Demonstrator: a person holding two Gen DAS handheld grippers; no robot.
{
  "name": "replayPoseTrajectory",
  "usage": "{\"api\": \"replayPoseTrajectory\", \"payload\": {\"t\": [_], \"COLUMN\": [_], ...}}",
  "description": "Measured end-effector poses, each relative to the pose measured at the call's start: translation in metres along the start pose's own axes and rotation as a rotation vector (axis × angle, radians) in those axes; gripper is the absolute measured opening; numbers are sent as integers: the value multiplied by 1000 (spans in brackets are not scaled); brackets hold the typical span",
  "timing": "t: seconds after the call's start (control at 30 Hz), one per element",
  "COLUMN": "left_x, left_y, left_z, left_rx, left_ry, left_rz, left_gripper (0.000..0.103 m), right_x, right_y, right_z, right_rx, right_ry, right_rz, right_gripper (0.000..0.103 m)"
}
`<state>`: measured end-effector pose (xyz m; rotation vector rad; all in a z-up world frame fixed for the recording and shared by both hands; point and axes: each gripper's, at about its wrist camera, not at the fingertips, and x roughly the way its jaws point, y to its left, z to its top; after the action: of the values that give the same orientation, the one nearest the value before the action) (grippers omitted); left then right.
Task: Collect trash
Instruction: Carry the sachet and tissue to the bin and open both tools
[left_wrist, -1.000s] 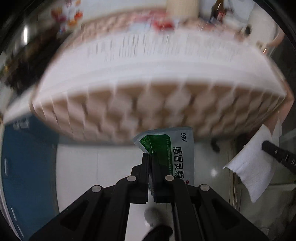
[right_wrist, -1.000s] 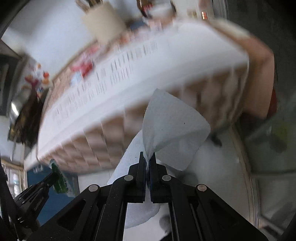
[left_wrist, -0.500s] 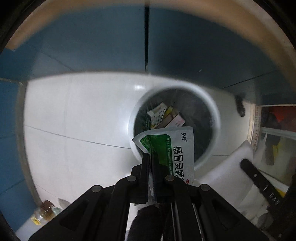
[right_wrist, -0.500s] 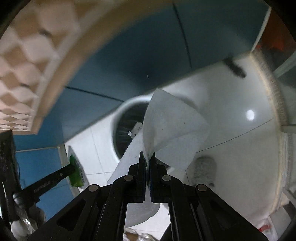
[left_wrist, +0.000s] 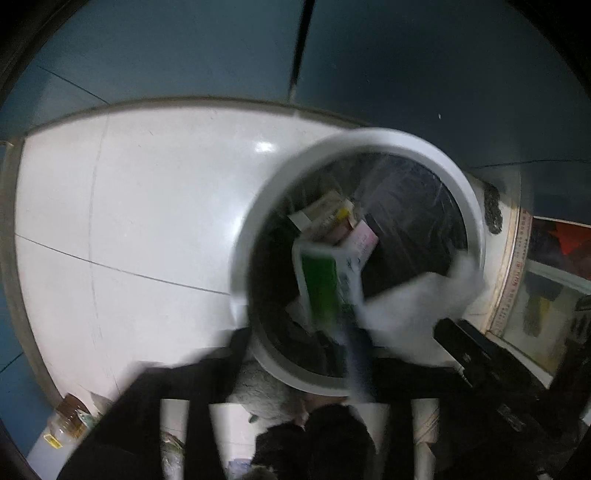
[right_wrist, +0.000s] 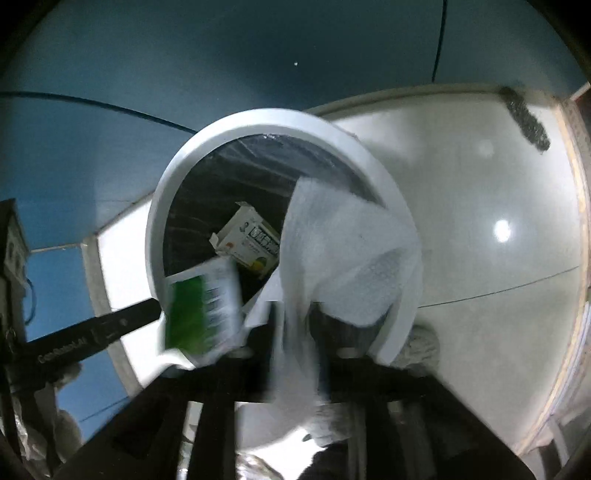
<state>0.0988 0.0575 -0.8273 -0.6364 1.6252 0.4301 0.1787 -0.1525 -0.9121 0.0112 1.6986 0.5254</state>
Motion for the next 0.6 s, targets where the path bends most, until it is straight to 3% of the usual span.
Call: {"api": "replayPoseTrajectory", "payload": {"t": [0.07, 0.13, 0.2, 0.27, 0.4, 0.6], "left_x": [-14, -26, -41, -59, -111, -206], "left_y": [3, 5, 5, 7, 0, -8], "left_z": [-4, -9, -16, -25, -49, -92], "left_rx": [10, 19, 39, 46, 73, 83], "left_ry": [-50, -77, -105, -136, -193, -232], "left_rz": [49, 100, 139, 173, 209, 173], "left_gripper": [94, 94, 103, 103, 103, 103], "right_x": [-8, -15, -28, -46, -86, -179], "right_y": [6, 10, 14, 20, 37, 71], "right_z": [-3, -4, -7, -13, -26, -58], "right_rx": [0, -13, -29, -47, -76, -129], "right_ry": [-12, -15, -30, -43, -75, -131], "right_rz": [-5, -23, -67, -138, -243, -336], "right_gripper": [69, 77, 86, 103, 103, 103]}}
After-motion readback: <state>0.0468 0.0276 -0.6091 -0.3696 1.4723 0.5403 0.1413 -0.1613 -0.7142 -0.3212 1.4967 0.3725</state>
